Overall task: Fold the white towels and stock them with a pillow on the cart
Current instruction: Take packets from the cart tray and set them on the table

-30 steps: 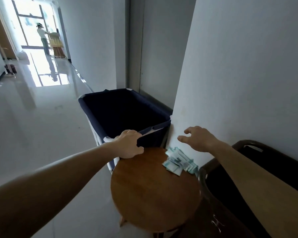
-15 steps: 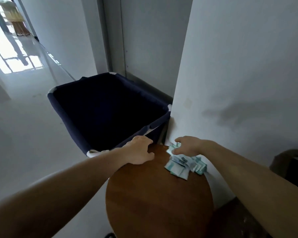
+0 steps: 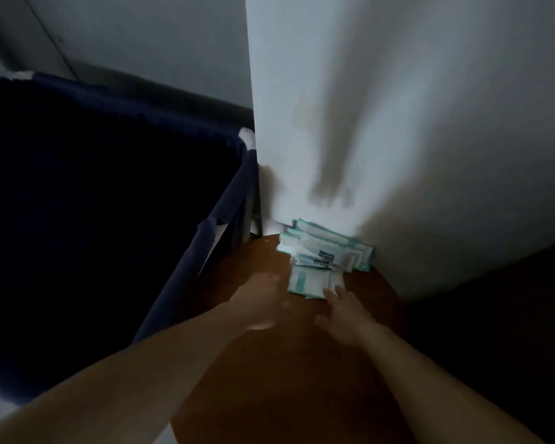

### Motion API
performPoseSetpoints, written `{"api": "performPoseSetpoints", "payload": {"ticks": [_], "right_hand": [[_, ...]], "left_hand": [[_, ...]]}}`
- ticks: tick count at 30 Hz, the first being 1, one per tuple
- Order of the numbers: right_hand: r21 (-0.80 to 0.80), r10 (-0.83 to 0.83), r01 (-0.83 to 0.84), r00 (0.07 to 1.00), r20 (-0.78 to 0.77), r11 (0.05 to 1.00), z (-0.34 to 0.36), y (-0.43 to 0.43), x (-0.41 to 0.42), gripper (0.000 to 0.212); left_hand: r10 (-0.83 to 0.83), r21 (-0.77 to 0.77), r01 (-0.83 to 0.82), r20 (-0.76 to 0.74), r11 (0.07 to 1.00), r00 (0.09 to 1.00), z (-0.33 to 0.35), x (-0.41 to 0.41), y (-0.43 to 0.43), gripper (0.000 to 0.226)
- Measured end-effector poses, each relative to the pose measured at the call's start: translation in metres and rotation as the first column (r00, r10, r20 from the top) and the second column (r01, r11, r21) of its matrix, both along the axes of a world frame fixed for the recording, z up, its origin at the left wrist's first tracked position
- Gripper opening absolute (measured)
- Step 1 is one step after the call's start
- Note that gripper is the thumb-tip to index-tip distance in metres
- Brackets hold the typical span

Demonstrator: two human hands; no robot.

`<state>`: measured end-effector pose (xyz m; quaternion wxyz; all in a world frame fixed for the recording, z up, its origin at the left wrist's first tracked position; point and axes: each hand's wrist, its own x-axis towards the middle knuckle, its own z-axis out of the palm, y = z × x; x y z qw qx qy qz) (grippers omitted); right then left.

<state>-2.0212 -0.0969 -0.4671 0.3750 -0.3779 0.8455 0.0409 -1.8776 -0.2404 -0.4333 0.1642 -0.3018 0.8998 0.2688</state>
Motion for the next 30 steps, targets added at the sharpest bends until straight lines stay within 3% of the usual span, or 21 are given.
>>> {"api": "performPoseSetpoints", "payload": {"ticks": [6,11,17,21,24,27,30], "right_hand": [[-0.081,-0.024,0.019,0.997,-0.07,0.997,-0.095,-0.015,-0.013,0.076],[-0.084,0.095,-0.11,0.982,-0.162,0.99,-0.139,-0.013,-0.01,0.07],[-0.131,0.287,-0.319,0.933,-0.219,0.939,-0.145,0.032,0.007,0.062],[-0.153,0.341,-0.363,0.927,-0.153,0.919,-0.14,0.046,-0.002,0.061],[-0.27,0.25,-0.287,0.954,-0.164,0.919,-0.135,0.045,-0.01,0.056],[-0.418,-0.049,-0.054,0.971,-0.233,0.907,-0.132,0.03,-0.024,0.048],[-0.355,-0.182,0.072,0.94,-0.288,0.932,-0.132,0.01,-0.044,0.055]], "left_hand": [[0.175,0.029,-0.173,-0.068,0.984,0.982,-0.099,-0.02,0.007,0.041],[0.252,-0.003,-0.253,-0.067,0.967,0.965,-0.143,-0.025,0.011,0.049],[0.148,-0.075,-0.159,-0.129,0.984,0.98,-0.155,-0.029,0.015,0.054],[-0.058,-0.127,0.061,0.027,0.99,0.998,-0.161,-0.036,0.014,0.075],[-0.113,-0.182,0.131,0.105,0.975,0.988,-0.168,-0.042,0.014,0.077],[-0.039,-0.155,0.051,0.078,0.987,0.996,-0.175,-0.042,0.014,0.068],[0.042,-0.1,-0.035,0.068,0.994,0.997,-0.182,-0.038,0.014,0.048]]}}
